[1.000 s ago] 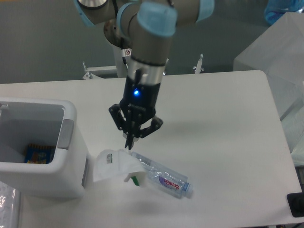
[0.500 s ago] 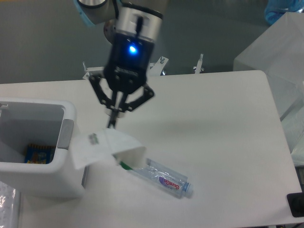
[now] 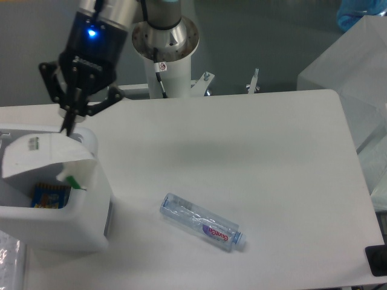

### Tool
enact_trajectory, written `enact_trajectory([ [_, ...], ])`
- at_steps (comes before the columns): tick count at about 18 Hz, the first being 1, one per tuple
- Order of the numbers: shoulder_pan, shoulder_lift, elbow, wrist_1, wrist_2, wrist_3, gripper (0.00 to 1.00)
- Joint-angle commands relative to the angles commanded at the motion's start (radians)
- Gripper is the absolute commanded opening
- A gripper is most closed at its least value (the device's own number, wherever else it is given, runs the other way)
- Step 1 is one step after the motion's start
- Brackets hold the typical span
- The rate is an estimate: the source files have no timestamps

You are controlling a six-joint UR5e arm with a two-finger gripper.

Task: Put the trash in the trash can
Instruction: 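Lift the paper and carry it over the white trash bin, then open the gripper to drop the paper into the bin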

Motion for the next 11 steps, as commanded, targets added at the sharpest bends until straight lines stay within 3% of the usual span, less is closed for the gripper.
enact_trajectory([
  [11, -0.048, -0.028, -0.032, 0.003, 0.003, 0.003, 0.19],
])
